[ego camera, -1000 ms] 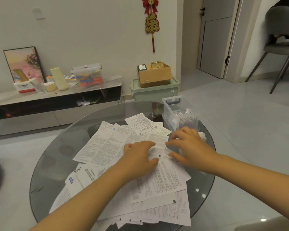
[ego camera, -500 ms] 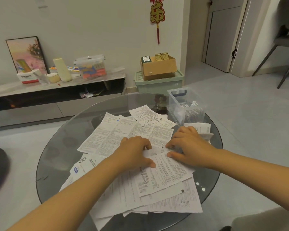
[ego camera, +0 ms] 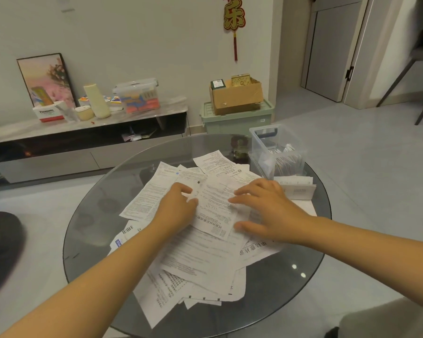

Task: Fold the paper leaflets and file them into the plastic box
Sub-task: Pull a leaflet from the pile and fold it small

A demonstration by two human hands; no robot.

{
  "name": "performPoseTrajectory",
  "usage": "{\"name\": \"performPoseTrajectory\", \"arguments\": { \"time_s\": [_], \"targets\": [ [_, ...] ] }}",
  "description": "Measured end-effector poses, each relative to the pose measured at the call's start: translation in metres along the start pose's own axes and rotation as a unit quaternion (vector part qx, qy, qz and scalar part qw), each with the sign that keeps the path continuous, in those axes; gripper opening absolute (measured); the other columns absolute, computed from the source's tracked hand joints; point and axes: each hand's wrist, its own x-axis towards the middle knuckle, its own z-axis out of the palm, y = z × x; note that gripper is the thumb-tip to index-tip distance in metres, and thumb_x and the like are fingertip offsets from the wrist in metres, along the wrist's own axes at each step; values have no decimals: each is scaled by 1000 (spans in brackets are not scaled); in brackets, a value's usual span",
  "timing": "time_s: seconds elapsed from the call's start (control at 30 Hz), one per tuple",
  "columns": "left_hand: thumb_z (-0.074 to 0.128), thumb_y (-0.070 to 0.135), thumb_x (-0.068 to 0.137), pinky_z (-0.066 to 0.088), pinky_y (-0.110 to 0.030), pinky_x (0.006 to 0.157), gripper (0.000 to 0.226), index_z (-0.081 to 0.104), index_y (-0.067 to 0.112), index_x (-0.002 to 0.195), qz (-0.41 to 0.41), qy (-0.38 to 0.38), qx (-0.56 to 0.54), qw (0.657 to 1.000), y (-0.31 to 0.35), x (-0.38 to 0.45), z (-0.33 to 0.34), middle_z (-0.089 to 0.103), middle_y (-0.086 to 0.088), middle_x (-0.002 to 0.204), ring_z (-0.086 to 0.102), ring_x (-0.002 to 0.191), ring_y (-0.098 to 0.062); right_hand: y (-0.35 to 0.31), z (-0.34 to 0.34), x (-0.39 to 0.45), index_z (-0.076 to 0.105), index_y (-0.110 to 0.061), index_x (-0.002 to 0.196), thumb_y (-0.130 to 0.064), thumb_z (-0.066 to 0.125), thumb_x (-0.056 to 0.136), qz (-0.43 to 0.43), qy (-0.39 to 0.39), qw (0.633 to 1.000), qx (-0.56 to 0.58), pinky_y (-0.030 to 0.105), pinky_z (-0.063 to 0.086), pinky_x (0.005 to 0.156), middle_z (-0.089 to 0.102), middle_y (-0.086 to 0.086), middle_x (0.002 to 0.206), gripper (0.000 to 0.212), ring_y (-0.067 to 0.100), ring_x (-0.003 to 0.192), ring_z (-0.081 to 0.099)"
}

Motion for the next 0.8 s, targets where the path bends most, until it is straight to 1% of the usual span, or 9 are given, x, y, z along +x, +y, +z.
{"name": "performPoseTrajectory", "arguments": {
  "time_s": [0.07, 0.13, 0.23, 0.33, 0.4, 0.5, 0.63, 0.73, 0.8],
  "targets": [
    [50, 21, 95, 42, -26, 73, 45, 34, 19, 137, -6, -19, 16, 1000, -3, -1, -1, 53, -9, 123, 53, 97, -18, -4, 6, 0, 46, -33, 136, -71, 42, 77, -6, -29, 999, 15, 22, 8, 101, 41, -12, 141, 70, 9, 130, 25],
    [55, 24, 92, 43, -29, 83, 55, 31, 24, 141, 22, -44, 55, 997, -4, -3, -2, 44, -7, 133, 52, 106, -19, -8, 13, 1, 46, -32, 136, -78, 30, 68, -9, -40, 999, 26, 25, 12, 105, 41, -11, 142, 84, 9, 131, 26],
    [61, 35, 88, 29, -38, 108, 44, 48, 34, 130, 122, -67, 170, 976, -5, -8, -7, 31, 4, 142, 36, 129, -17, -15, 20, 3, 47, -30, 135, -78, 27, 63, -7, -56, 997, 46, 22, 13, 102, 45, -11, 139, 89, 10, 130, 30],
    [62, 45, 85, 13, -39, 116, 40, 56, 36, 124, 200, -130, 217, 946, -10, -12, -11, 38, 15, 143, 31, 134, -5, -23, 23, 5, 51, -30, 131, -72, 39, 72, -9, -54, 998, 39, 23, 18, 101, 52, -11, 132, 73, 12, 125, 40],
    [63, 52, 82, 17, -39, 117, 49, 53, 36, 127, 200, -176, 198, 943, -16, -13, -12, 39, 16, 144, 32, 134, -4, -24, 25, 7, 57, -31, 124, -62, 44, 80, -9, -34, 999, 39, 26, 27, 99, 60, -11, 123, 56, 13, 117, 49],
    [67, 55, 77, 22, -36, 116, 55, 51, 41, 128, 198, -198, 198, 939, -22, -12, -17, 36, 19, 145, 31, 134, -3, -26, 25, 8, 68, -29, 106, -49, 43, 80, -15, -10, 998, 55, 24, 34, 80, 69, -10, 97, 41, 13, 93, 59],
    [72, 42, 78, 27, -31, 112, 35, 61, 41, 112, 213, -173, 172, 946, -25, -12, -23, 46, 20, 137, 40, 126, -1, -27, 20, 7, 70, -26, 89, -39, 47, 85, 27, 13, 991, 130, 33, 48, 68, 70, -7, 79, 27, 12, 72, 59],
    [73, 35, 79, 40, -18, 94, 26, 62, 38, 102, 198, -158, 127, 959, -22, -14, -23, 58, 22, 120, 52, 107, 2, -26, 13, 6, 60, -23, 84, -29, 49, 94, 88, 29, 972, 217, 34, 49, 69, 68, 0, 79, 16, 15, 73, 59],
    [72, 34, 80, 47, -15, 80, 14, 63, 38, 91, 181, -148, 99, 967, -19, -16, -23, 64, 21, 99, 58, 91, 2, -27, 11, 7, 56, -21, 84, -27, 47, 96, 125, 32, 959, 252, 24, 43, 58, 64, 2, 72, 16, 9, 60, 52]
  ]
}}
